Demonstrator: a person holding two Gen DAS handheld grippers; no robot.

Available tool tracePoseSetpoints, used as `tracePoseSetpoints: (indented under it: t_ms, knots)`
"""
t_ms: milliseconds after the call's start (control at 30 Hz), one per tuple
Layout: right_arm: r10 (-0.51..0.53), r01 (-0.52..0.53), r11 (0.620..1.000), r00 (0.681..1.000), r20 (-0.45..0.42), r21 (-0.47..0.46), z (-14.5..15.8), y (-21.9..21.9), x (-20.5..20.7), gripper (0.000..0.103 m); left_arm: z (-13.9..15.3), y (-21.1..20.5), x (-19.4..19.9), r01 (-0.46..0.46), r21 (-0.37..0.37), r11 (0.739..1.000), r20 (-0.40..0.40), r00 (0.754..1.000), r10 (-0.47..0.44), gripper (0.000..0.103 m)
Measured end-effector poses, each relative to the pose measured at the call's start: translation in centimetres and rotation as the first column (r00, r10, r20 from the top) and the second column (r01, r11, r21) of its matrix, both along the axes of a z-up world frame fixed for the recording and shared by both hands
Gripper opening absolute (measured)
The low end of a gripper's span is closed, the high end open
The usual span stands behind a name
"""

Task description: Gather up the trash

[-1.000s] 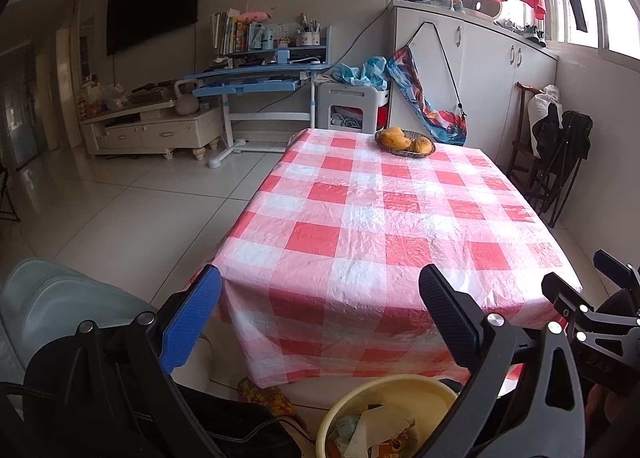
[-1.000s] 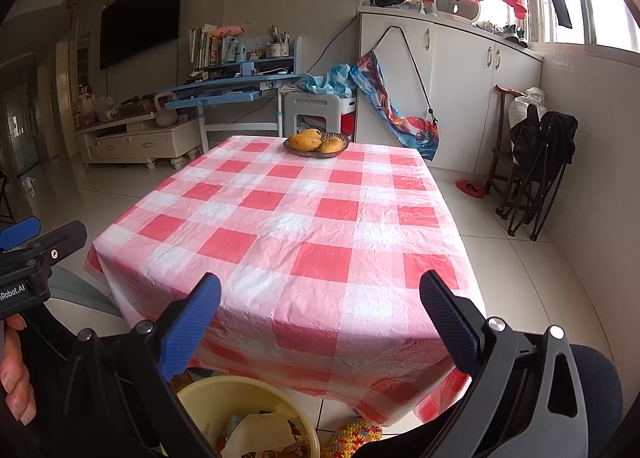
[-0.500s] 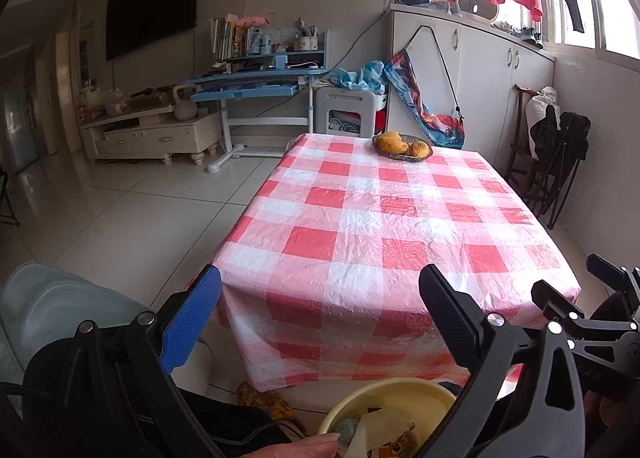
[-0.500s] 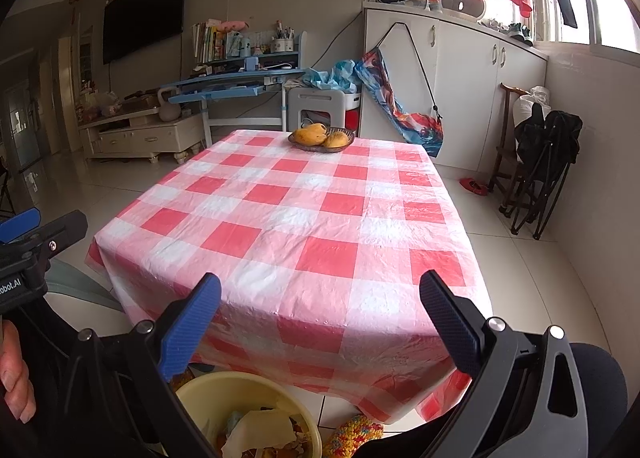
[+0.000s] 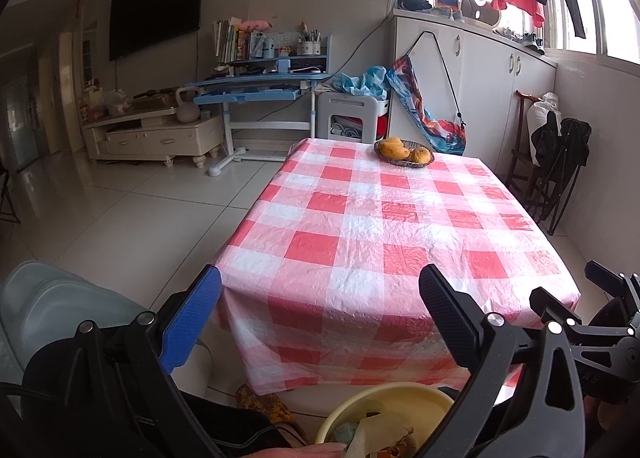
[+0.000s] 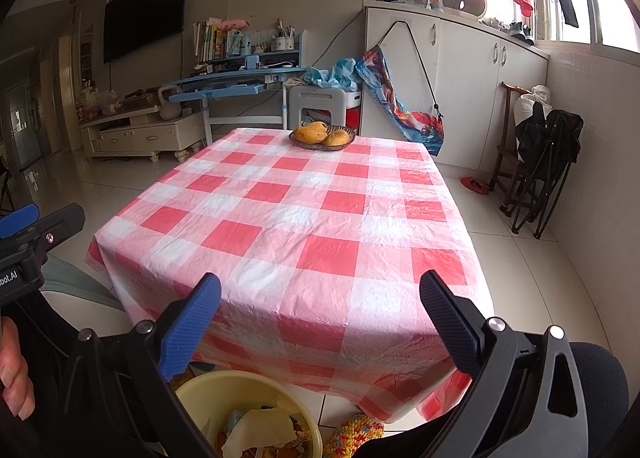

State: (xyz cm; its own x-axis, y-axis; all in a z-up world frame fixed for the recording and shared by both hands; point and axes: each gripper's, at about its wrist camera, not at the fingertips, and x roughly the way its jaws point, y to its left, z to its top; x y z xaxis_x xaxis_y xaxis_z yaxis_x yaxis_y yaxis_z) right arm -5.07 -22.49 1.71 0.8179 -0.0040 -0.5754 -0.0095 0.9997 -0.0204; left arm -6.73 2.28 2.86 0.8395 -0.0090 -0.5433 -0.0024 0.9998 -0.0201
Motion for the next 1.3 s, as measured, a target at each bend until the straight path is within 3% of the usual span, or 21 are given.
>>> tracePoseSetpoints:
  t_ms: [1300]
  knots:
    - [0.010,-0.010,1.000,1.000,-0.015,-0.013,-0.65,0.63,0.00,0.095,0.14,-0.54,-0.57,0.048,0.005,0.999,0.016,0.999,-0.048,0.096]
